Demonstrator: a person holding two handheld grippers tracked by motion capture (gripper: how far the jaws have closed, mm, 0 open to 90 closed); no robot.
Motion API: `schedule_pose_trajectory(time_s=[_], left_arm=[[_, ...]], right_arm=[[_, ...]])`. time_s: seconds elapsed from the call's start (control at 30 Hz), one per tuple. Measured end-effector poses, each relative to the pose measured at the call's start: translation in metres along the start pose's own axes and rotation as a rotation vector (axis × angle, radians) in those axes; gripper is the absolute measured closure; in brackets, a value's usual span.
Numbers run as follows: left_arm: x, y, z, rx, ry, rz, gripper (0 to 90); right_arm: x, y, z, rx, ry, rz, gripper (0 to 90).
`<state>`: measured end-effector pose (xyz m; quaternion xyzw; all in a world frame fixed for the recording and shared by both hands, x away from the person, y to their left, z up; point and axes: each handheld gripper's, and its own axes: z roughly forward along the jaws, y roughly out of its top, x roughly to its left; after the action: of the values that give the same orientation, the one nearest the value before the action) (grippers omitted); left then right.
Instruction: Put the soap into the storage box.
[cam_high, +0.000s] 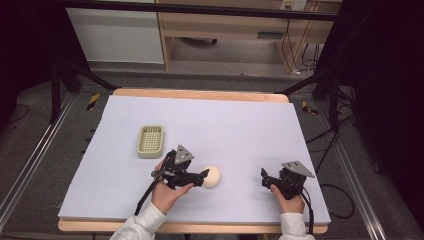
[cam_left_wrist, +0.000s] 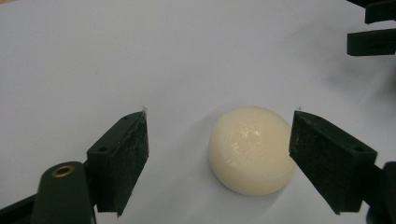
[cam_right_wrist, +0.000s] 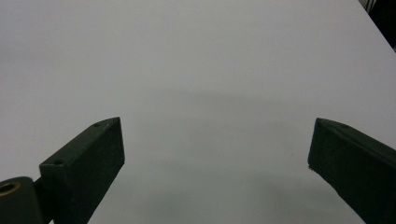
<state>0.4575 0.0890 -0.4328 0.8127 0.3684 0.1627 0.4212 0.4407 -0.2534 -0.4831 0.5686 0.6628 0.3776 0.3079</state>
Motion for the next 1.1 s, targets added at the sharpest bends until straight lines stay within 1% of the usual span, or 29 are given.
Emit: schedule_pose_trajectory(time_s=[0.03,0.23,0.43,0.5,0.57,0.73,0.97,1.0,1.1], left_arm=[[-0.001,0.000,0.002,0.006,0.001,0.005,19.7],[-0.003,-0.001,0.006,0.012,-0.003,0.005,19.5],[-0.008,-0.001,0.012,0.024,-0.012,0.008,19.2],[-0.010,-0.001,0.015,0.033,-0.017,0.015,19.1],[-0.011,-0.001,0.016,0.031,-0.019,0.013,19.0],[-0.017,-0.001,0.020,0.041,-0.021,0.032,18.7],[-0.020,-0.001,0.025,0.053,-0.025,0.034,18.3],[-0.021,-0.001,0.027,0.061,-0.029,0.042,18.3],[-0.023,-0.001,0.030,0.067,-0.026,0.049,18.3]], right_arm=[[0.000,0.000,0.000,0.001,0.001,0.000,4.2],[0.000,0.000,0.000,0.002,0.001,0.002,4.2],[0.000,0.000,0.000,0.000,0.001,-0.001,4.2],[0.000,0.000,0.000,-0.001,0.001,0.001,4.2],[0.000,0.000,0.000,0.000,0.002,0.001,4.2],[0.000,0.000,0.000,-0.001,0.002,0.001,4.2],[0.000,0.000,0.000,0.001,0.004,0.004,4.2],[0.000,0.000,0.000,0.001,0.005,0.004,4.2],[-0.001,0.000,0.000,0.000,0.003,0.004,4.2]])
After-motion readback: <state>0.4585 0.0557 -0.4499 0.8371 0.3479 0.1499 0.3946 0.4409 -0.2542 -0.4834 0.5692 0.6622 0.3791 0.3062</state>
